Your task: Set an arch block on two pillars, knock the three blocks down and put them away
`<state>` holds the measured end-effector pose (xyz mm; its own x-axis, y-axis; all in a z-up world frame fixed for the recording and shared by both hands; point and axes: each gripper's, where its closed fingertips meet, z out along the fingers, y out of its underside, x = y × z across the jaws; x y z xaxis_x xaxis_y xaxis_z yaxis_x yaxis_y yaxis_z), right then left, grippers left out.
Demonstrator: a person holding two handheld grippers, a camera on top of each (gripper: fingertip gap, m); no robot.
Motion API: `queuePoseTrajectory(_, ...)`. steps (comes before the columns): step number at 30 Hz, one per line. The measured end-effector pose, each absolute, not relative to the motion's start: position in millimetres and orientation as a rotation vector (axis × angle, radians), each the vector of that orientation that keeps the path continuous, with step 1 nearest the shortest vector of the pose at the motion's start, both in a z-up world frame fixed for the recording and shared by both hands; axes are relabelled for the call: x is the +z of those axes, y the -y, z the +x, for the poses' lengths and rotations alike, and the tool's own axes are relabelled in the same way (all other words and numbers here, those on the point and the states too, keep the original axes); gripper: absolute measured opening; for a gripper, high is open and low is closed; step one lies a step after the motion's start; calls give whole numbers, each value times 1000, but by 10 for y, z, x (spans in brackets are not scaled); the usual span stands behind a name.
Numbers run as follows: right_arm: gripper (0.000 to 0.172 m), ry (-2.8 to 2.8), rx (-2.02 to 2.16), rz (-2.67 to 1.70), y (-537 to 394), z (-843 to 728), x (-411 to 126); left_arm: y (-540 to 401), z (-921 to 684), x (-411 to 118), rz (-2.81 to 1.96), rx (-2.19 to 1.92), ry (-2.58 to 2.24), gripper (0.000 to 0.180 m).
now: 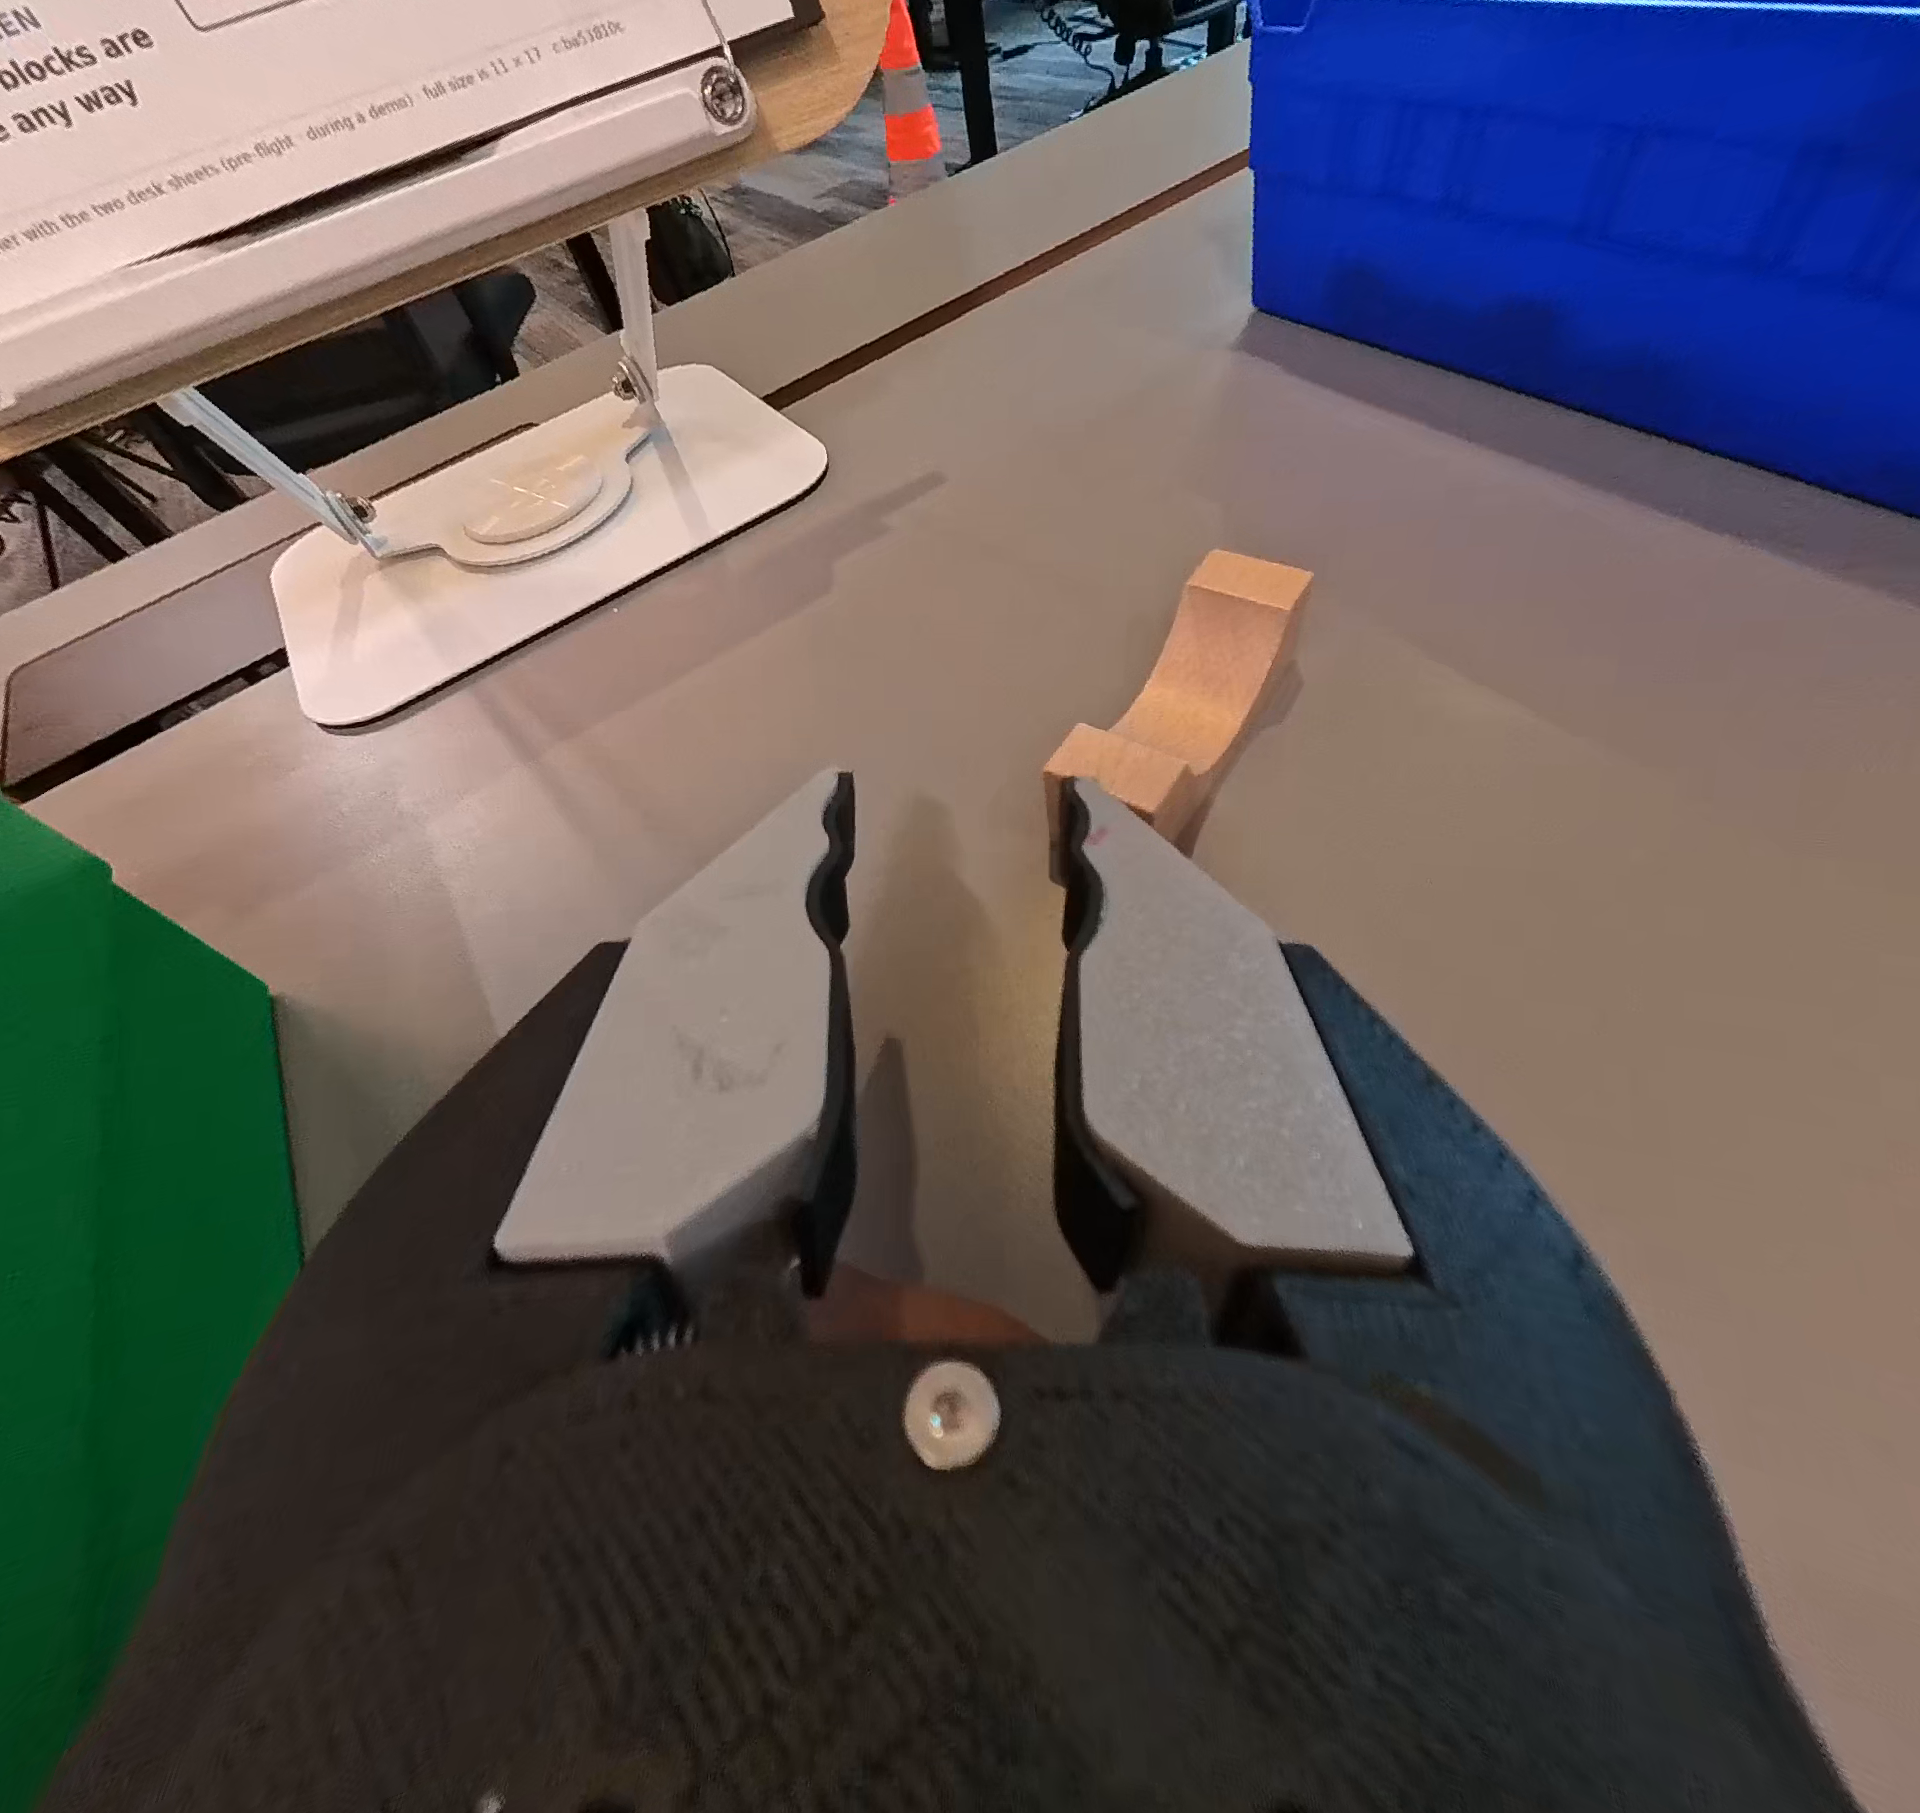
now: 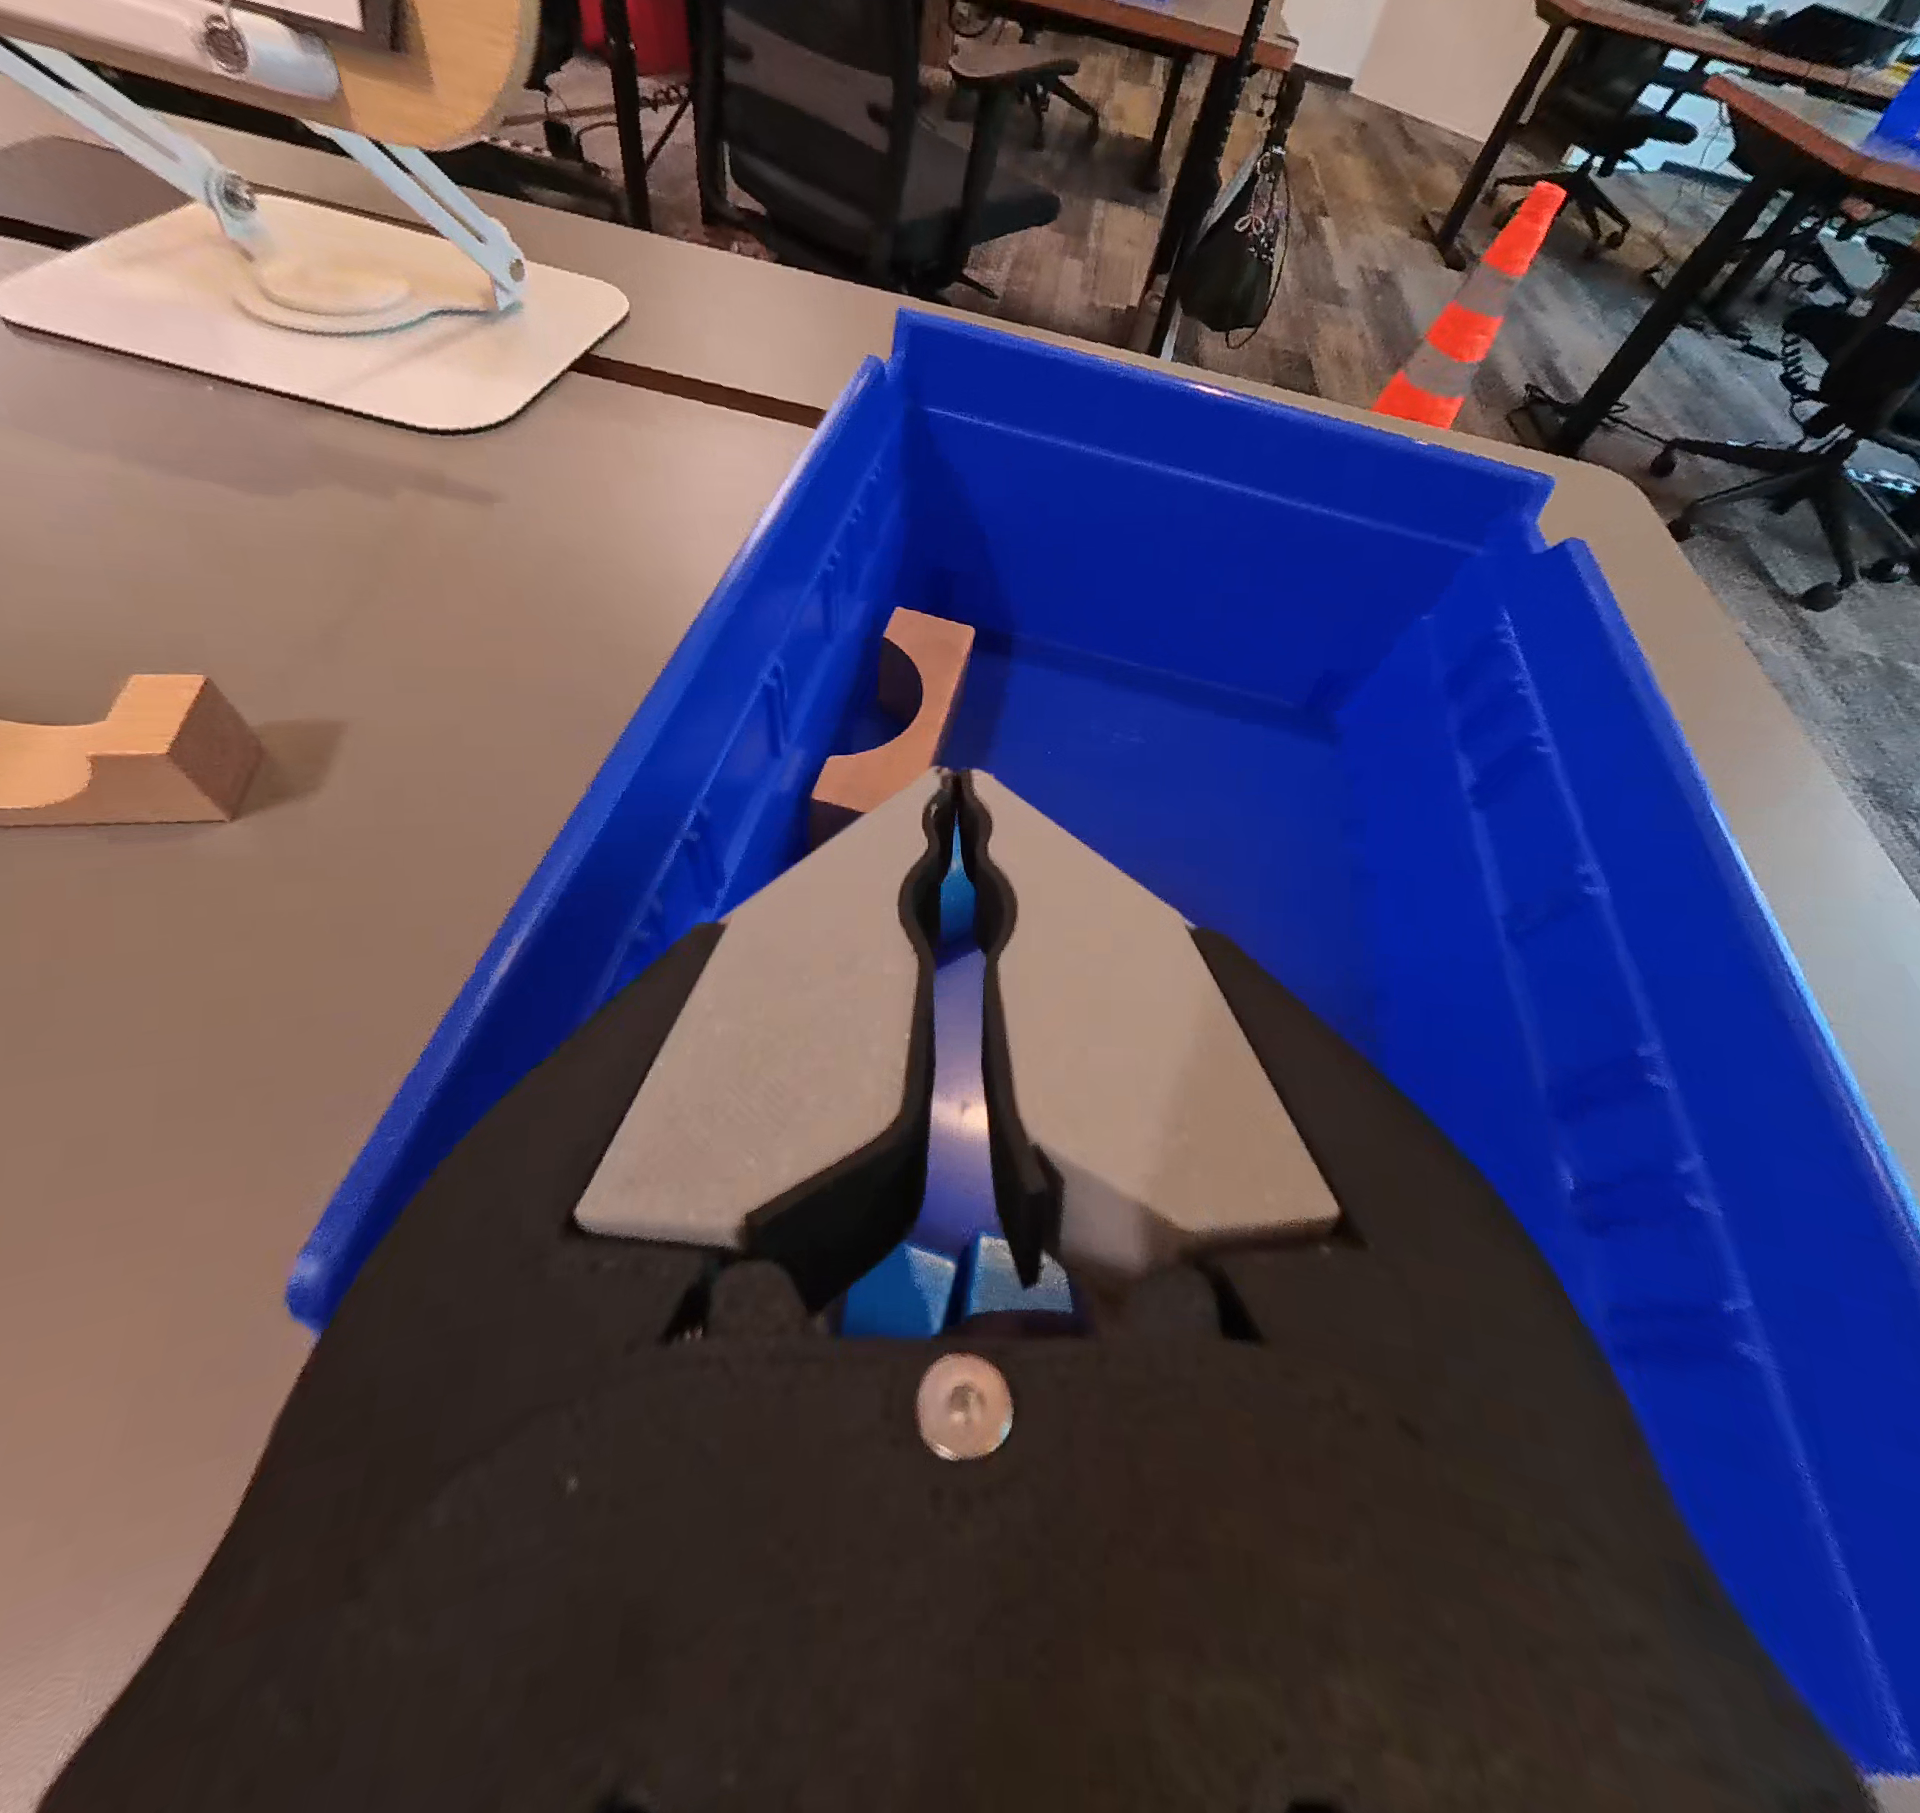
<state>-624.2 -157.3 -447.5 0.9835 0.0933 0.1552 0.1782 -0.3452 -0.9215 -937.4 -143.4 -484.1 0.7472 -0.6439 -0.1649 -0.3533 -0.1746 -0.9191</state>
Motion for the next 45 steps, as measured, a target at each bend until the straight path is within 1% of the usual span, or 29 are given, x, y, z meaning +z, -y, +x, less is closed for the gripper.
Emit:
queuePoseTrajectory(3, 0, 208, -57, -1912, 1589, -6279, -4435, 1439, -9376, -4832, -1783, -322, -778, 37)
queuePoseTrajectory(6, 6, 226, 47, -1875, 1650, -6361, -4313, 1513, -9313, -4828, -1776, -387, -817, 37)
queuePoseTrajectory(8, 8, 224, 116, -1838, 1716, -6385, -4180, 1748, -9117, -4809, -1761, -582, -910, 37)
queuePoseTrajectory(10, 9, 221, 171, -1810, 1797, -6385, -4061, 2316, -8788, -4766, -1694, -913, -1153, 38)
queuePoseTrajectory(11, 10, 216, 199, -1799, 1841, -6382, -4011, 2591, -8659, -4749, -1640, -1010, -1272, 38)
queuePoseTrajectory(12, 11, 219, 231, -1790, 1886, -6390, -3968, 2770, -8546, -4764, -1601, -1017, -1352, 38)
queuePoseTrajectory(13, 11, 231, 264, -1786, 1933, -6412, -3940, 2910, -8433, -4805, -1575, -979, -1420, 42)
queuePoseTrajectory(16, 13, 314, 355, -1811, 2082, -6534, -3959, 3410, -8064, -4885, -1492, -932, -1620, 68)
queuePoseTrajectory(18, 18, 419, 405, -1844, 2204, -6662, -4048, 3598, -7853, -4886, -1407, -874, -1688, 73)
queuePoseTrajectory(20, 24, 515, 393, -1860, 2307, -6725, -4135, 3652, -7718, -4899, -1354, -827, -1732, 75)
queuePoseTrajectory(25, 24, 661, 462, -1826, 2563, -6850, -4135, 3777, -7661, -5129, -1364, -956, -1942, 82)
queuePoseTrajectory(28, 24, 695, 489, -1789, 2667, -6891, -4066, 3713, -7631, -5323, -1378, -893, -2021, 81)
queuePoseTrajectory(30, 24, 715, 490, -1785, 2716, -6906, -4065, 3671, -7616, -5394, -1406, -862, -2050, 77)
queuePoseTrajectory(32, 24, 736, 486, -1787, 2749, -6924, -4089, 3682, -7622, -5388, -1387, -876, -2065, 72)
queuePoseTrajectory(36, 24, 829, 532, -1807, 2858, -7045, -4211, 3580, -7675, -5394, -1398, -852, -2047, 72)
queuePoseTrajectory(42, 24, 1067, 771, -1853, 3196, -7502, -4519, 3415, -7843, -5351, -1313, -765, -2003, 72)
queuePoseTrajectory(45, 33, 1020, 852, -1986, 3136, -7657, -4719, 3251, -7920, -5283, -1207, -626, -1940, 72)
